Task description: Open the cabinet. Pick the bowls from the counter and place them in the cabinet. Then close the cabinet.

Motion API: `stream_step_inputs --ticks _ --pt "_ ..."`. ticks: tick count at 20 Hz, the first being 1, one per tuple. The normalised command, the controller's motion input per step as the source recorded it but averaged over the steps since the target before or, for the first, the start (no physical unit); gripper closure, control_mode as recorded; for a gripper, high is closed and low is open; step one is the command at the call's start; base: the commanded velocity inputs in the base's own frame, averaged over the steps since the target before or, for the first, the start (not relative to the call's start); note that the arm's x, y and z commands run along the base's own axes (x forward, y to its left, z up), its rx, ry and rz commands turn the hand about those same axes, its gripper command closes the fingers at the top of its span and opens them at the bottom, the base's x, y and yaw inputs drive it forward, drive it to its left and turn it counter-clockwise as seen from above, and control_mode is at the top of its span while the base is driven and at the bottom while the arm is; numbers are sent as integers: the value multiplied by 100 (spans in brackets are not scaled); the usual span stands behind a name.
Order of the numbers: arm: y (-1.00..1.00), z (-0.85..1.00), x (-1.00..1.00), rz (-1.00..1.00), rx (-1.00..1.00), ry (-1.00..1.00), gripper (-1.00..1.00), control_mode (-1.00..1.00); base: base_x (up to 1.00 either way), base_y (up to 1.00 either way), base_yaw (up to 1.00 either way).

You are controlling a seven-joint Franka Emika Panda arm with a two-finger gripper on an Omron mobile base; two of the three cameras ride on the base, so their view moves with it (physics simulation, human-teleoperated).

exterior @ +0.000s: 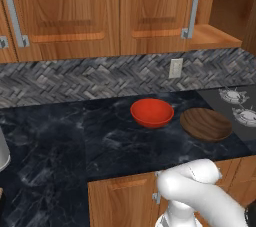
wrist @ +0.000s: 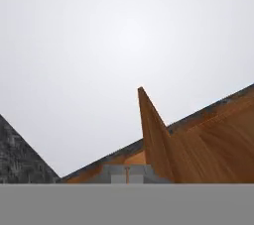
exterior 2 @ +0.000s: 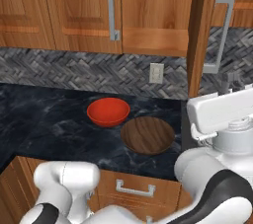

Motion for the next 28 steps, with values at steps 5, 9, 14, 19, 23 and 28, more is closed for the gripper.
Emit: stream_step_inputs --ticks 5,9,14,19,23,28 --pt "100 -20 10 -10 -50 11 100 -100 0 0 0" --pt "100 -6 56 -10 -43 26 100 -100 0 0 0" --pt "100 0 60 -18 -17 37 100 -100 0 0 0" --pt "99 0 22 -41 -10 30 100 -100 0 0 0" --pt "81 0 0 -64 -4 31 100 -100 0 0 0" --pt "43 0 0 -51 2 36 100 -100 0 0 0"
